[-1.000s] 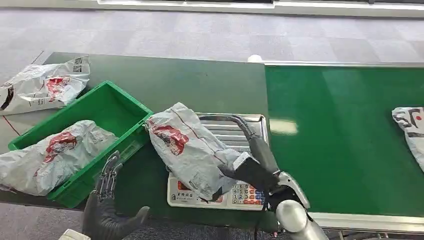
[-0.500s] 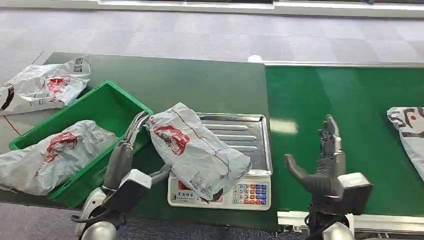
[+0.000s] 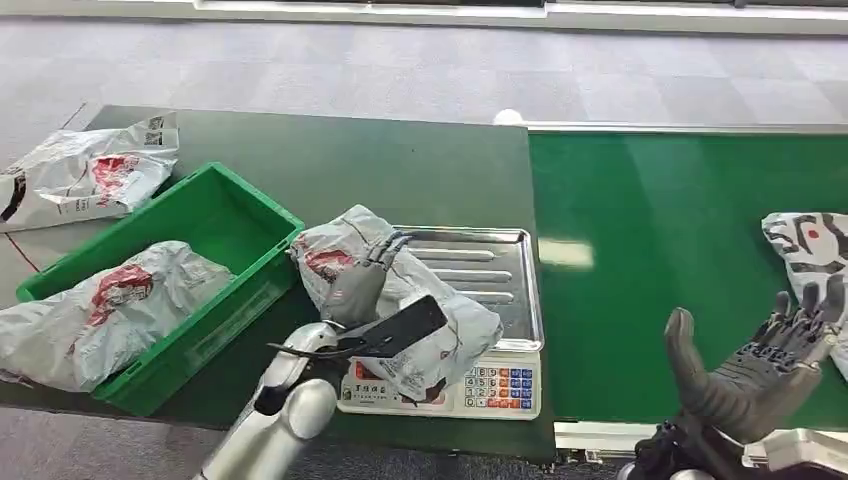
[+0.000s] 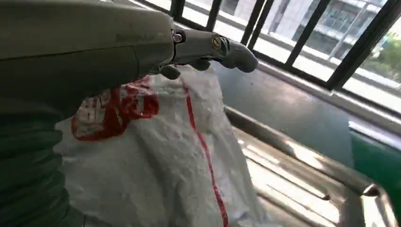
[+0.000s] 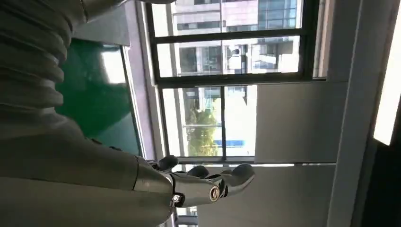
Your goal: Moved the parcel from conveyor to table for the left to box.
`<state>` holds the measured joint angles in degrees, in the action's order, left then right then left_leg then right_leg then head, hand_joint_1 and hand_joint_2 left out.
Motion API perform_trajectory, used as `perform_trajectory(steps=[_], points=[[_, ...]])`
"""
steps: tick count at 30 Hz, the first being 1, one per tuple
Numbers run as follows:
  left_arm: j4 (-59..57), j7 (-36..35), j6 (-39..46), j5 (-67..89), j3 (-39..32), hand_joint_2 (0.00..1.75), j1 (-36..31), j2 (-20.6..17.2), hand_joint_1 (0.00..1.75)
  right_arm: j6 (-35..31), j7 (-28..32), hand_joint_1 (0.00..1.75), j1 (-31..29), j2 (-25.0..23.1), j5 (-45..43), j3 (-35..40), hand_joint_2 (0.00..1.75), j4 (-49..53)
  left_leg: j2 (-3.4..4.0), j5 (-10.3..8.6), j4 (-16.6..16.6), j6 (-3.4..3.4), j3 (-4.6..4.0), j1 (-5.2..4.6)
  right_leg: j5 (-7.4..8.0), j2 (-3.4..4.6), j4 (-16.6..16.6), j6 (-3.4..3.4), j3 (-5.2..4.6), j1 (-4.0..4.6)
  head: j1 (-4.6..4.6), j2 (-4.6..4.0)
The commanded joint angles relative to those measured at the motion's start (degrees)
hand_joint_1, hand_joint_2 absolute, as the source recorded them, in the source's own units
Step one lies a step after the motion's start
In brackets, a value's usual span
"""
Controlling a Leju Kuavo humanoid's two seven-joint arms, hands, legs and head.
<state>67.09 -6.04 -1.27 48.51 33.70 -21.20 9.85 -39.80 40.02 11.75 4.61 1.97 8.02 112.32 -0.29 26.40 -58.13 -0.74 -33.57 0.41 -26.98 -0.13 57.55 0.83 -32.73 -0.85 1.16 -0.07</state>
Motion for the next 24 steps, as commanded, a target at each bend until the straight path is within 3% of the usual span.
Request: perform_trajectory(steps=[1, 3, 5, 11, 13, 17, 18, 24], points=[[-32.64, -4.25, -2.69, 6.72, 6.57, 1.75, -8.85, 4.0, 0.0, -0.2, -0.44, 0.0, -3.09, -0.22, 0.5, 6.29, 1.75, -4.5, 0.02, -0.06, 0.16, 0.01, 0.18, 0.02, 0.09, 0.0, -0.19, -0.04, 0.2, 0.04, 0.0, 0.0], [-35.88, -6.22, -4.64, 8.22, 5.3, 1.75, -9.31, 4.22, 0.0, 0.31, -0.9, 0.0, -2.92, -1.43, 2.26, 6.48, 1.75, -3.31, 0.0, -0.09, 0.23, 0.01, 0.25, 0.0, 0.11, -0.01, -0.24, -0.03, 0.26, 0.01, 0.0, 0.0], [-36.58, -6.21, -4.92, 8.71, 4.29, 1.75, -9.43, 4.09, 1.75, 0.64, -1.53, 0.0, -3.25, -2.05, 3.34, 6.5, 1.75, -2.96, -0.07, 0.0, 0.16, 0.13, 0.39, -0.01, 0.01, -0.19, -0.16, 0.05, 0.52, 0.0, 0.02, 0.0], [-35.85, -5.37, -4.76, 8.44, 2.88, 1.75, -9.48, 4.29, 1.75, 0.98, -2.19, 0.0, -3.53, -2.57, 4.17, 6.2, 1.75, -3.03, -0.05, 0.52, 0.11, 0.44, 0.6, -0.02, -0.43, -0.23, -0.09, 0.16, 1.21, -0.02, 0.0, 0.0], [-35.85, -5.37, -4.76, 8.44, 2.88, 1.75, -9.48, 4.29, 1.75, 0.98, -2.19, 0.0, -3.53, -2.57, 4.17, 6.2, 1.75, -3.03, 0.11, 0.23, 0.34, 0.5, 0.21, -0.02, -0.07, -0.08, -0.3, 0.06, 0.76, -0.01, 0.0, 0.0], [-35.85, -5.37, -4.76, 8.44, 2.88, 1.75, -9.48, 4.29, 1.75, 0.98, -2.19, 0.0, -3.53, -2.57, 4.17, 6.2, 1.75, -3.03, -0.07, 0.68, -0.02, 0.41, 1.05, -0.02, -0.61, -0.3, 0.01, 0.08, 1.68, -0.03, 0.0, 0.0], [-35.85, -5.37, -4.76, 8.44, 2.88, 1.75, -9.48, 4.29, 1.75, 0.98, -2.19, 0.0, -3.53, -2.57, 4.17, 6.2, 1.75, -3.03, 0.06, 0.57, 0.09, 0.31, 0.87, -0.04, -0.45, -0.17, -0.06, 0.12, 1.4, -0.04, 0.0, 0.0], [-35.85, -5.37, -4.76, 8.44, 2.88, 1.75, -9.48, 4.29, 1.75, 0.98, -2.19, 0.0, -3.53, -2.57, 4.17, 6.2, 1.75, -3.03, 0.06, 0.8, 0.14, 0.17, 1.69, -0.04, -0.67, 0.0, -0.11, 0.05, 2.12, -0.04, 0.0, 0.0]])
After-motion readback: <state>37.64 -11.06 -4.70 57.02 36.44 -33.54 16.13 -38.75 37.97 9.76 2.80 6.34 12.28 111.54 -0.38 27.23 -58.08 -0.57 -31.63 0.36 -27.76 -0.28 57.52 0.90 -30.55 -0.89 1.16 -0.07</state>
